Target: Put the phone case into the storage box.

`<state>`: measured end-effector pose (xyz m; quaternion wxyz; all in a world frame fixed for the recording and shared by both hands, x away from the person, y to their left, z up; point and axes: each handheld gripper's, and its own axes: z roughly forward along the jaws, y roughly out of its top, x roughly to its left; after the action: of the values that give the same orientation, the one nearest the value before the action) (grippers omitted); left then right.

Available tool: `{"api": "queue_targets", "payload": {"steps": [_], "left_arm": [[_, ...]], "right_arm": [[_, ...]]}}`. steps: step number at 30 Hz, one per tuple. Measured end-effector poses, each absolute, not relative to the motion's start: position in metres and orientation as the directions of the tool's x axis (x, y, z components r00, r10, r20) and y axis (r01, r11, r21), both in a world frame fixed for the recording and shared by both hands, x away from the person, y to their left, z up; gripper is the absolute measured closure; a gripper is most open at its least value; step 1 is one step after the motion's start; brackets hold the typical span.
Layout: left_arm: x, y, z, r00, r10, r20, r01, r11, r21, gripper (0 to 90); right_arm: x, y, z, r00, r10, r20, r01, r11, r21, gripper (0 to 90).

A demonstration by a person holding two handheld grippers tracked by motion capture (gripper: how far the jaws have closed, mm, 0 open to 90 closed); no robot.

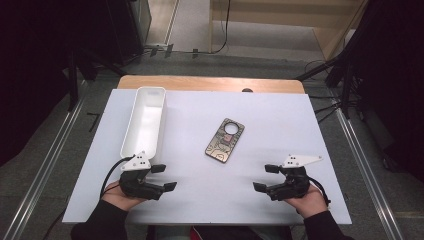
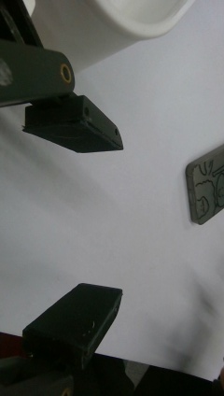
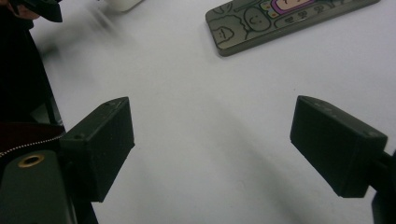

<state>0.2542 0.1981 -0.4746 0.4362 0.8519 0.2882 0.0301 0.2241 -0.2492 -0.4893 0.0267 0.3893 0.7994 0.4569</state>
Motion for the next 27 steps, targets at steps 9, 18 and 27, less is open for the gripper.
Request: {"api": "queue_targets", "payload": {"steps": [9,18,27], "left_arm": [[0.2541,0.1975,-0.4746,0.83,0.518,-0.205,0.472,-0.459,0.753,23.9],[0.2538,0.1975,-0.4744,0.829,0.522,-0.203,0.473,-0.458,0.753,23.9],[0.2535,0.1969,-0.4749,0.831,0.519,-0.201,0.469,-0.459,0.755,23.9]], "right_arm": [[0.2243,-0.2477,-0.4907,-0.696,0.641,0.323,0.614,0.298,0.731,12.4],[0.2237,-0.2477,-0.4909,-0.693,0.645,0.322,0.617,0.3,0.727,12.4],[0.2241,-0.2476,-0.4917,-0.691,0.645,0.325,0.62,0.3,0.725,12.4]]}}
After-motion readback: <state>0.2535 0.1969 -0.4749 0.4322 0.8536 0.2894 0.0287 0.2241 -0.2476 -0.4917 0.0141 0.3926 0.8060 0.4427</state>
